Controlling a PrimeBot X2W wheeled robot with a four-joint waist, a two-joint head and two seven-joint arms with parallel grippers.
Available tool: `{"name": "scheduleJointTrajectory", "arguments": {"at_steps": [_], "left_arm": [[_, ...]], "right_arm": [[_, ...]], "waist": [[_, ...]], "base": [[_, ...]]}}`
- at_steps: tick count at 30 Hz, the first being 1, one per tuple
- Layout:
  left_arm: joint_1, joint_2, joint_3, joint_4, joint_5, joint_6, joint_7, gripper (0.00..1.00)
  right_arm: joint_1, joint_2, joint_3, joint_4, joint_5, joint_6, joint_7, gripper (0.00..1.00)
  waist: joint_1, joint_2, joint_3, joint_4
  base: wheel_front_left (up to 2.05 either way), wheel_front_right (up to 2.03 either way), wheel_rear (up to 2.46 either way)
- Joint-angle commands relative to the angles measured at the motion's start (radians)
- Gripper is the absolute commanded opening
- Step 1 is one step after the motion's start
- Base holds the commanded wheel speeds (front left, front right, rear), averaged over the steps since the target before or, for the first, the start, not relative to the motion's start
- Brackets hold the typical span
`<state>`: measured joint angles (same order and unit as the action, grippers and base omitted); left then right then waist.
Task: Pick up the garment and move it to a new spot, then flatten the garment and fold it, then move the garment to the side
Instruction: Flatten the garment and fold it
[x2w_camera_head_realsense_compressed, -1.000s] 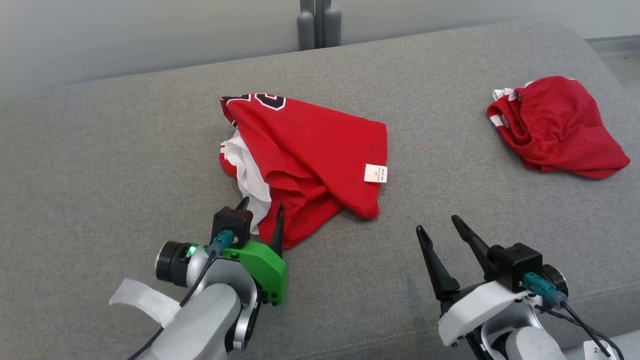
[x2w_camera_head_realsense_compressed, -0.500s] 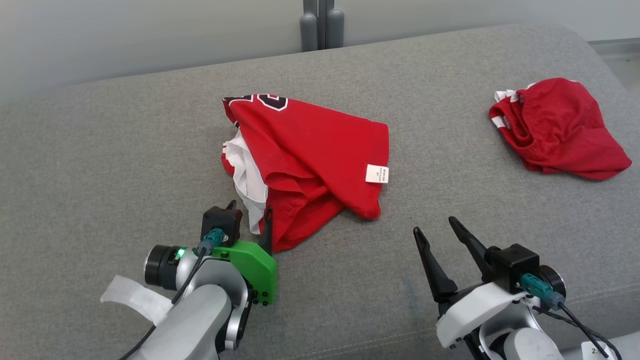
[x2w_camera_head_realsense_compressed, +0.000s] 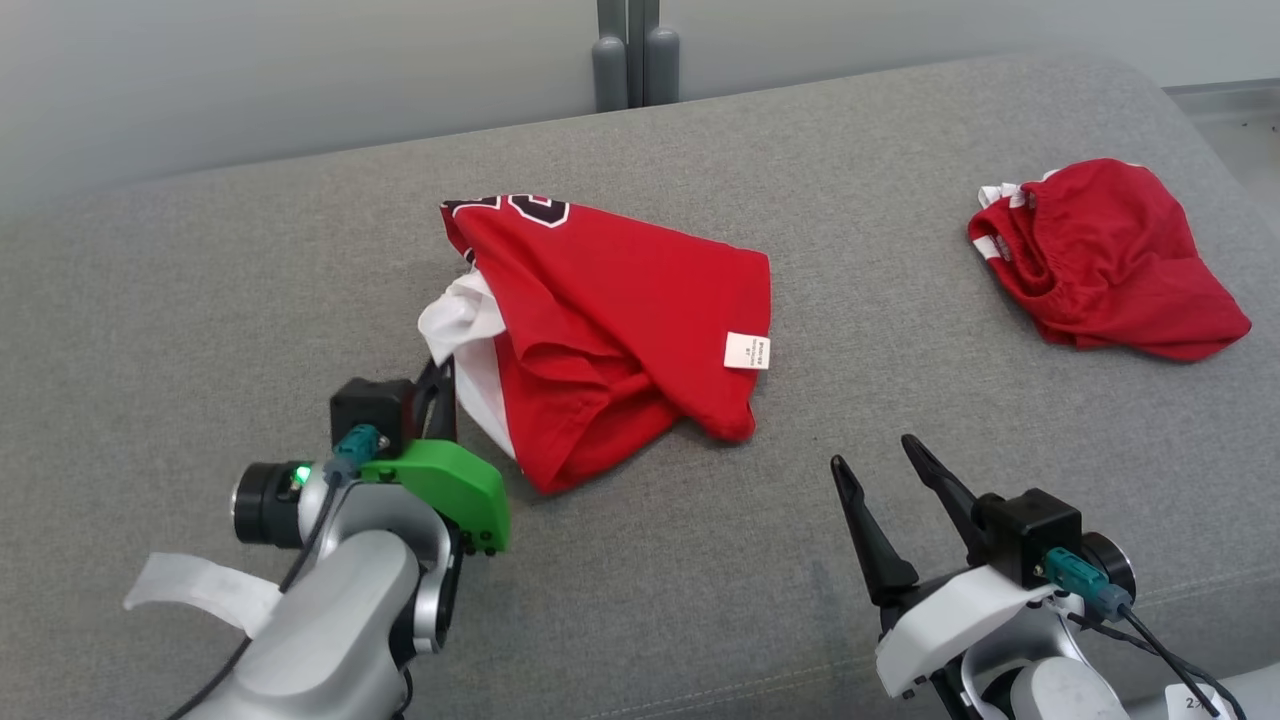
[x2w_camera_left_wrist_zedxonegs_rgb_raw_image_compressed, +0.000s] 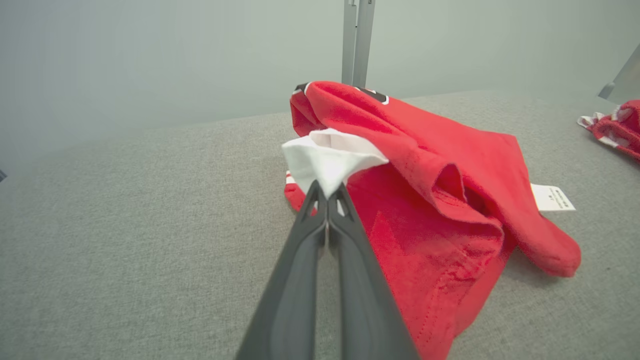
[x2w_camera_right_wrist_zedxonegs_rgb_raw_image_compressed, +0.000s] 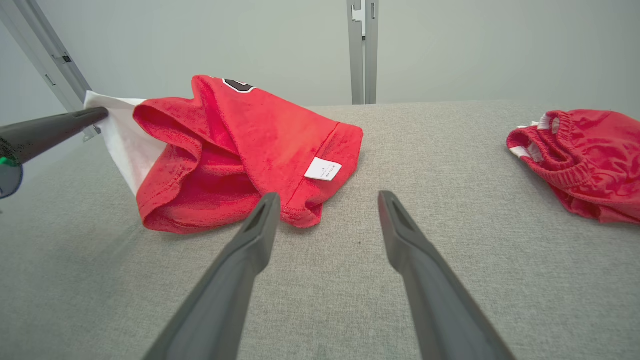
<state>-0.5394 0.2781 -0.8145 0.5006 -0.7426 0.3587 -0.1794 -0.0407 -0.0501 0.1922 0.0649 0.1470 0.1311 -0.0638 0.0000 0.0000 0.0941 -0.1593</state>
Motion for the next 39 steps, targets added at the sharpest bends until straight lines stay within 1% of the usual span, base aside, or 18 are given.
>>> {"name": "scheduleJointTrajectory", "arguments": {"at_steps": [1, 2, 6, 13, 18, 24, 28, 30, 34, 37, 39], "left_arm": [[-0.017, 0.012, 0.007, -0.007, 0.003, 0.006, -0.009, 0.0], [-0.031, 0.028, 0.027, -0.031, 0.004, 0.013, -0.021, 0.0], [-0.071, 0.065, 0.054, -0.101, 0.025, 0.031, -0.037, 0.0], [-0.176, 0.133, 0.08, -0.267, 0.074, 0.073, -0.012, 0.0], [-0.246, 0.168, 0.088, -0.348, 0.106, 0.094, 0.022, 0.0], [-0.307, 0.193, 0.106, -0.432, 0.126, 0.115, 0.046, 0.0], [-0.339, 0.198, 0.102, -0.464, 0.138, 0.119, 0.07, 0.0], [-0.362, 0.193, 0.092, -0.47, 0.147, 0.113, 0.081, 0.0], [-0.434, 0.161, 0.059, -0.463, 0.173, 0.097, 0.112, 0.0], [-0.499, 0.135, 0.034, -0.422, 0.194, 0.081, 0.14, 0.0], [-0.521, 0.128, 0.028, -0.401, 0.201, 0.08, 0.151, 0.0]], "right_arm": [[0.013, -0.001, -0.002, 0.001, -0.008, -0.001, -0.001, 1.0], [0.016, -0.001, -0.002, 0.0, -0.008, -0.001, 0.001, 1.0], [0.02, -0.001, 0.004, 0.0, -0.007, -0.001, 0.004, 1.0], [0.032, -0.001, 0.011, -0.004, -0.004, -0.001, 0.011, 1.0], [0.034, -0.001, 0.016, -0.002, -0.001, -0.001, 0.01, 1.0], [0.032, -0.001, 0.016, -0.001, 0.004, -0.001, 0.005, 1.0], [0.033, -0.001, 0.012, -0.003, 0.006, -0.001, 0.003, 1.0], [0.031, -0.001, 0.012, -0.003, 0.007, -0.001, 0.002, 1.0], [0.023, -0.001, 0.013, 0.002, 0.01, -0.001, -0.001, 1.0], [0.015, -0.001, 0.021, 0.008, 0.017, -0.001, -0.006, 1.0], [0.014, -0.001, 0.025, 0.011, 0.019, -0.001, -0.008, 1.0]], "waist": [[0.0, 0.0, -0.006, 0.004], [0.0, 0.0, -0.014, 0.008], [0.0, 0.0, -0.031, 0.017], [0.0, 0.0, -0.058, 0.024], [0.0, 0.0, -0.066, 0.021], [0.0, 0.0, -0.068, 0.015], [0.0, 0.0, -0.067, 0.015], [0.0, 0.0, -0.065, 0.016], [0.0, 0.0, -0.062, 0.018], [0.0, 0.0, -0.062, 0.014], [0.0, 0.0, -0.063, 0.01]], "base": [[0.0, 0.0, 0.0], [0.0, 0.0, 0.0], [0.0, 0.0, 0.0], [0.0, 0.0, 0.0], [0.0, 0.0, 0.0], [0.0, 0.0, 0.0], [0.0, 0.0, 0.0], [0.0, 0.0, 0.0], [0.0, 0.0, 0.0], [0.0, 0.0, 0.0], [0.0, 0.0, 0.0]]}}
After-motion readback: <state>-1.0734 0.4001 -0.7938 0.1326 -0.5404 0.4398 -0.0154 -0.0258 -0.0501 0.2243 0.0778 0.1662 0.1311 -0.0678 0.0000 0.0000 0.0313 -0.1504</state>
